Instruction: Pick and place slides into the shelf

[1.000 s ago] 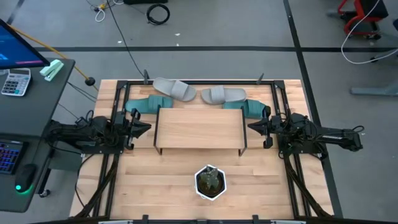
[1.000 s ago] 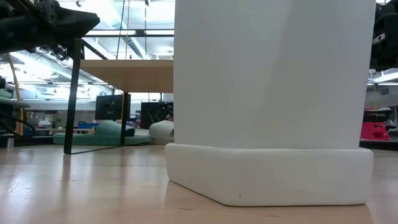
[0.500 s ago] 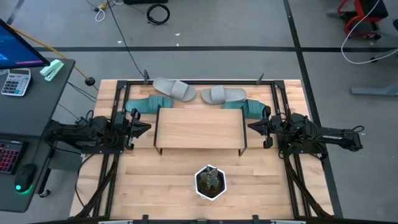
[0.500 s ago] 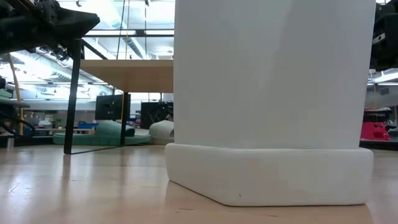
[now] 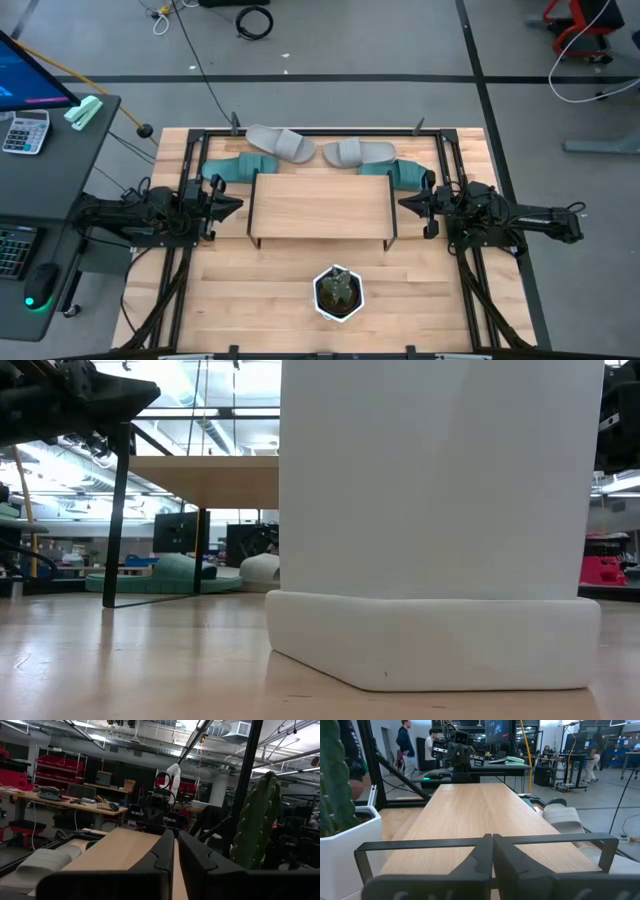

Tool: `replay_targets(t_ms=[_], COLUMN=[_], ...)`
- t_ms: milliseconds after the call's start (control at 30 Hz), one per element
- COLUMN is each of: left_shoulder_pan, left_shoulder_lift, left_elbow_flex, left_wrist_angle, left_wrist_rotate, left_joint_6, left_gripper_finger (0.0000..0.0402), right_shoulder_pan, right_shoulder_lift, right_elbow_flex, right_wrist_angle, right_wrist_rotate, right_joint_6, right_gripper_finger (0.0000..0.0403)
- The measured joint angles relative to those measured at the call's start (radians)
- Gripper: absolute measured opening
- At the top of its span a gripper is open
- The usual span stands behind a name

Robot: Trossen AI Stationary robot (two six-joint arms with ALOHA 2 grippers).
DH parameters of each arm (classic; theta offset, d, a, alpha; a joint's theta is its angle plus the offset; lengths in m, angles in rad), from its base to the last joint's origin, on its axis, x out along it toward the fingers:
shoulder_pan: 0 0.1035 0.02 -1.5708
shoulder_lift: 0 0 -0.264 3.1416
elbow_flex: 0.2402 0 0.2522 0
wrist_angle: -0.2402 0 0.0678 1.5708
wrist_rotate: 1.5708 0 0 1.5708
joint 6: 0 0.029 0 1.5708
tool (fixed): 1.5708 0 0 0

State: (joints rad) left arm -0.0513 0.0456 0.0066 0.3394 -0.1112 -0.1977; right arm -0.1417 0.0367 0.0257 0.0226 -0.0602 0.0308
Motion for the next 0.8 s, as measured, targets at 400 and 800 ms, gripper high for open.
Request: replay_targets(t_ms=[400, 800], left_shoulder_pan=[0.000, 0.000], left_shoulder_lift=[0.000, 0.000], left_elbow_flex=[0.000, 0.000], left_wrist_angle=[0.000, 0.000], left_wrist_rotate=[0.000, 0.000], left_joint_6=[0.000, 0.000], left_gripper_finger=[0.0040, 0.0028], right_shoulder_pan=[0.000, 0.000], right_shoulder_lift=[0.000, 0.000], right_elbow_flex=[0.000, 0.000], right_wrist_angle=[0.000, 0.000], right_wrist_rotate=[0.000, 0.000], right_joint_6=[0.000, 0.000], right_gripper_finger=[0.0018, 0.0018])
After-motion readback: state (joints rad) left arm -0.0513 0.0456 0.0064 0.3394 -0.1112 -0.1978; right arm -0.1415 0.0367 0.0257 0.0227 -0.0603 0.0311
